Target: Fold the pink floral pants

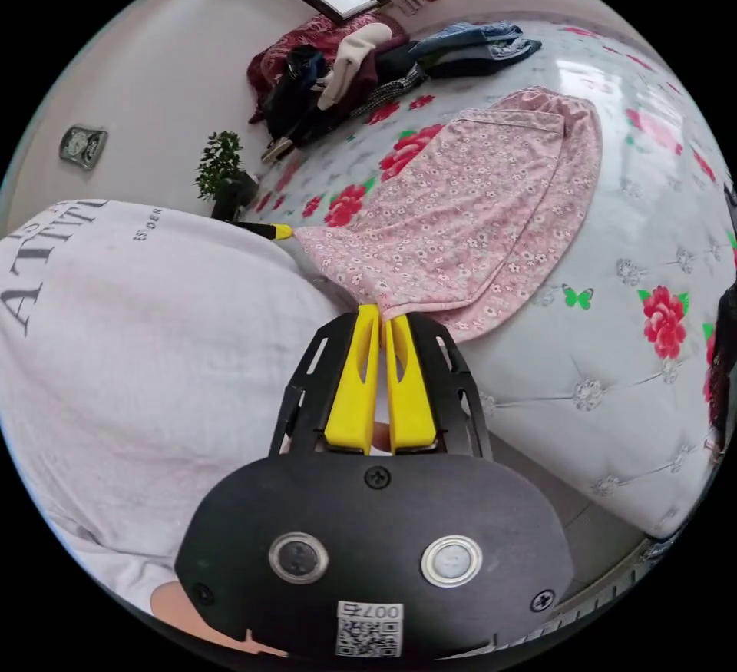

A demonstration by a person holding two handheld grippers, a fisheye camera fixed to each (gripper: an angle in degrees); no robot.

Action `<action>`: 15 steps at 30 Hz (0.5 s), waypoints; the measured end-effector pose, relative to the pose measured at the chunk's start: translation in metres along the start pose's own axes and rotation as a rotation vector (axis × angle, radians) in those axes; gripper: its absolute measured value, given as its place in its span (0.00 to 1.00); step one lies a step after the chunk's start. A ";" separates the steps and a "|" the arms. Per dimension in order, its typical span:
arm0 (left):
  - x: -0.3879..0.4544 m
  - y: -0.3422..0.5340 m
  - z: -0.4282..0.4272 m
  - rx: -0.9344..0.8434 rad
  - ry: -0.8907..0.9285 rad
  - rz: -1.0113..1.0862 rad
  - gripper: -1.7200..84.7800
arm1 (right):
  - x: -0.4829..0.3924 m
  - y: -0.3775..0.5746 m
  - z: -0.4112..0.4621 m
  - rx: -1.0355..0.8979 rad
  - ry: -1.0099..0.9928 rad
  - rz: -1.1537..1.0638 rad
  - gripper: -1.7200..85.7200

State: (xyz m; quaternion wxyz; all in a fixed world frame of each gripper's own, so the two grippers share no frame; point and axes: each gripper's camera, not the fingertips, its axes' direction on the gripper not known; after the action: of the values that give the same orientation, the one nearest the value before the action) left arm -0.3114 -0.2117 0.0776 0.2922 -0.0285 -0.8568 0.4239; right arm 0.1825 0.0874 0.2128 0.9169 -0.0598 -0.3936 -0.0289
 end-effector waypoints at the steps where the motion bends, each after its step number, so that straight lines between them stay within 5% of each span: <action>1: 0.010 -0.001 -0.010 0.012 0.009 0.033 0.01 | -0.002 0.000 -0.007 0.020 -0.010 -0.004 0.01; 15: 0.071 -0.055 -0.066 0.027 -0.005 0.225 0.01 | 0.014 -0.018 -0.090 0.178 -0.124 0.120 0.01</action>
State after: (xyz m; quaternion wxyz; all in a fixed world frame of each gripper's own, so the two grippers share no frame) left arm -0.3244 -0.1787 0.1834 0.2408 -0.1195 -0.8431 0.4657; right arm 0.2550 0.0577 0.1625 0.8926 -0.0035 -0.4460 0.0650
